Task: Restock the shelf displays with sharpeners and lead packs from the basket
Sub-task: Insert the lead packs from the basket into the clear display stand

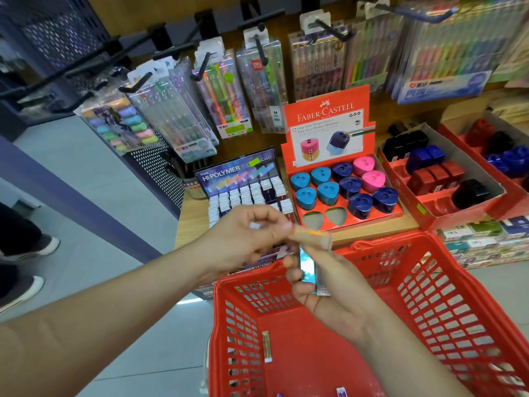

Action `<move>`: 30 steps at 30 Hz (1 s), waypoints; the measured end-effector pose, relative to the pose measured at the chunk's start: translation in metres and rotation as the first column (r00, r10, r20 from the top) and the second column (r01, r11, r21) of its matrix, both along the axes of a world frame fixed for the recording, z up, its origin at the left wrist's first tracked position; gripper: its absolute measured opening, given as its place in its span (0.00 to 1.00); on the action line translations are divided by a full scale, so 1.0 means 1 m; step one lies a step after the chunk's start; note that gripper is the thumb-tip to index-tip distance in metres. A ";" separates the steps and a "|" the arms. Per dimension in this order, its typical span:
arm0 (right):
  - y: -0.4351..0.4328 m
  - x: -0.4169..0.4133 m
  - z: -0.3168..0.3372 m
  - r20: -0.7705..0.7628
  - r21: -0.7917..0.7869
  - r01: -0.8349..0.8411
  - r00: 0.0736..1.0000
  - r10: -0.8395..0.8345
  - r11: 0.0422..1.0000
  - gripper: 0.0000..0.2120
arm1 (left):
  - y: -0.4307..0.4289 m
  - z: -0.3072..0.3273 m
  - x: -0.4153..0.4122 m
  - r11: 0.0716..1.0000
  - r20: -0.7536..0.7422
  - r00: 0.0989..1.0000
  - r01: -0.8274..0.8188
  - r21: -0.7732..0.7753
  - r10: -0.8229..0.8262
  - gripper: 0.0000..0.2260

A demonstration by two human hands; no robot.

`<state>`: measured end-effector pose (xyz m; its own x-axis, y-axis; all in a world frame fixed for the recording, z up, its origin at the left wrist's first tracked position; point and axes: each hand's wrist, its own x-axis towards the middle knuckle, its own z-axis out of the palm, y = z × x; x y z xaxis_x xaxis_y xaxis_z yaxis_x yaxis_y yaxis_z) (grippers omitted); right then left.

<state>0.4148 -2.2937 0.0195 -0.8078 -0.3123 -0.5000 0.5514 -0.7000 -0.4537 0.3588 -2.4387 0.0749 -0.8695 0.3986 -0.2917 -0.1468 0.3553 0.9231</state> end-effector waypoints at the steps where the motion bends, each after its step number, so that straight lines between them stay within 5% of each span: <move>1: -0.002 0.001 -0.001 0.002 0.004 0.007 1.000 -0.007 1.000 0.10 | 0.003 -0.001 0.000 0.991 0.058 0.993 -0.105 0.088 0.100 0.05; 5: -0.013 0.008 0.004 -0.087 0.111 -0.039 0.995 0.049 0.993 0.14 | 0.025 0.002 0.008 0.868 0.273 0.910 -0.389 0.308 0.311 0.08; 13: -0.016 0.006 0.011 -0.156 0.169 0.010 0.988 0.017 0.986 0.12 | 0.034 0.008 0.011 0.843 0.189 0.915 -0.402 0.357 0.357 0.10; 19: 0.005 0.000 0.008 -0.081 0.154 0.114 0.991 -0.103 0.981 0.13 | -0.022 0.045 -0.032 0.934 -0.294 0.902 -0.351 -0.071 0.316 0.04; 22: 0.011 -0.002 0.010 -0.136 0.192 0.081 0.989 -0.055 0.978 0.18 | -0.031 0.041 -0.027 0.940 -0.164 0.985 -0.098 -0.326 0.046 0.04; 25: 0.009 -0.002 0.009 -0.208 0.298 -0.045 0.972 0.111 0.953 0.17 | -0.019 0.024 -0.009 0.944 -0.005 0.995 0.091 -0.317 -0.097 0.04; 30: 0.000 0.001 -0.003 -0.233 0.457 -0.029 0.961 0.152 0.889 0.19 | -0.031 0.014 -0.006 0.960 -0.074 0.996 0.017 -0.280 -0.039 0.08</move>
